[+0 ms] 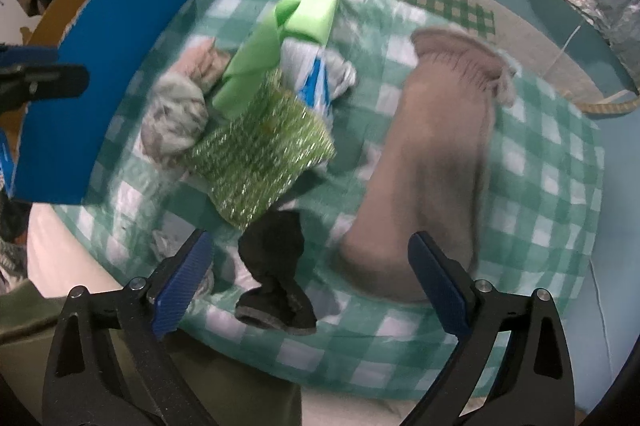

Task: Organize soft objects
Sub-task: 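Lower the right gripper onto the black sock and close it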

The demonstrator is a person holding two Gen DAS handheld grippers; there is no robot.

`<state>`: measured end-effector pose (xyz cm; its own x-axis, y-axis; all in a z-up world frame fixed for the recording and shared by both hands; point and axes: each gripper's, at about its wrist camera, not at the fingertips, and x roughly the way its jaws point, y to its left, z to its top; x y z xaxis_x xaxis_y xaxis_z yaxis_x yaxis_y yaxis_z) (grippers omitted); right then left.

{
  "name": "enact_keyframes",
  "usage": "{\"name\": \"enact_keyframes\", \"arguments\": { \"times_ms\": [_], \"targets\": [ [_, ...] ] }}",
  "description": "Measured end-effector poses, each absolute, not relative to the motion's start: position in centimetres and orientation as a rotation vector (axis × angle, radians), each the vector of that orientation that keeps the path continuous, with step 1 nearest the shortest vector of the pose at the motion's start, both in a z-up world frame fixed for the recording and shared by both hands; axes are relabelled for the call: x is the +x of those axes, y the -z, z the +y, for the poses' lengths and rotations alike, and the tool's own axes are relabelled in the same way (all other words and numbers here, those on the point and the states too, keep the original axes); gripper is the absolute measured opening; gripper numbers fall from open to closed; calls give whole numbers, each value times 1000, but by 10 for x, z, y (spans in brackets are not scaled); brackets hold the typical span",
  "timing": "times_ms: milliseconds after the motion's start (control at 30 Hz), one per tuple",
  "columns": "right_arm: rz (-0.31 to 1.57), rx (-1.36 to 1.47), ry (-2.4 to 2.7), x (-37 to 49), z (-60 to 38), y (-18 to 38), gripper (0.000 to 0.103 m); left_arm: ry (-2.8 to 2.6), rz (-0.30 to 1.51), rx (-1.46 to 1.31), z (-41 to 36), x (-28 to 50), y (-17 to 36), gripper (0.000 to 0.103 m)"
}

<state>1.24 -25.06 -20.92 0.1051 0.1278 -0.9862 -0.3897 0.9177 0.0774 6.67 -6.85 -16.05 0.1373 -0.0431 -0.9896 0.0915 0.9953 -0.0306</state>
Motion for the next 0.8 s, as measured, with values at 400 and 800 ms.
{"name": "enact_keyframes", "arguments": {
  "times_ms": [400,800],
  "targets": [
    [1466,-248,-422,0,-237,245,84,98,1477,111,-79,61,195,82],
    [1526,-217,-437,5,-232,271,43,114,1512,124,-86,63,215,82]
  ]
}}
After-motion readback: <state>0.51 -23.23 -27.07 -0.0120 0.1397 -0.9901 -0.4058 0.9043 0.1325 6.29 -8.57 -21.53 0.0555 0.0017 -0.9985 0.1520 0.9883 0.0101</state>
